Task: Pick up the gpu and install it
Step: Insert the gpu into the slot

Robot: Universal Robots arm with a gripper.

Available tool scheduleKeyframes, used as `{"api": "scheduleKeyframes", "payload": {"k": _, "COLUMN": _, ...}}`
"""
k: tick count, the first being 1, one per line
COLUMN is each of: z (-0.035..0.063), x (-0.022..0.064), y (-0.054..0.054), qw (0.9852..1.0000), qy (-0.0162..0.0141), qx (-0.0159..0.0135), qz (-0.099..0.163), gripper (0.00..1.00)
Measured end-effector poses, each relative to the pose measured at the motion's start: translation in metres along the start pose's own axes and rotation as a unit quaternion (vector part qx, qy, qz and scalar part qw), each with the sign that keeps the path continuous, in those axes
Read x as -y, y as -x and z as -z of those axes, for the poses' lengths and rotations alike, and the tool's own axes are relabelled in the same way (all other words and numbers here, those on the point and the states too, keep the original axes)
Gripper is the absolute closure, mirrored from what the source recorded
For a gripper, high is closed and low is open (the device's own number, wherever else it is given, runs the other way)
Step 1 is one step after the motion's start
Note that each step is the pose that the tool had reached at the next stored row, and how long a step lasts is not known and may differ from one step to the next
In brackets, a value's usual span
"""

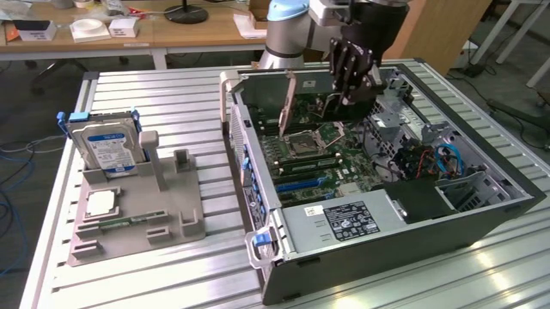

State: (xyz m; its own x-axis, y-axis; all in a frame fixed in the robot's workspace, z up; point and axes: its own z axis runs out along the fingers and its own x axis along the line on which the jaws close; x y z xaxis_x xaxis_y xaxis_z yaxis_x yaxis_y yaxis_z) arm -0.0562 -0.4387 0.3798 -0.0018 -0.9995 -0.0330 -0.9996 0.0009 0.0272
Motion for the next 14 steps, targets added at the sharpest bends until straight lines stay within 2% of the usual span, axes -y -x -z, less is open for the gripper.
{"api": "scheduleKeyframes", "payload": {"k": 10, "z": -0.0153, "x": -0.0012, "y": -0.002, "qw": 1.0000, "qy": 0.0001, "qx": 0.0002, "qz": 0.004, "gripper": 0.73}}
{"api": "scheduleKeyframes", "payload": {"k": 14, "z": -0.0198, "x": -0.0059, "y": -0.003, "qw": 1.0000, "qy": -0.0009, "qx": 0.0002, "qz": 0.005, "gripper": 0.73}}
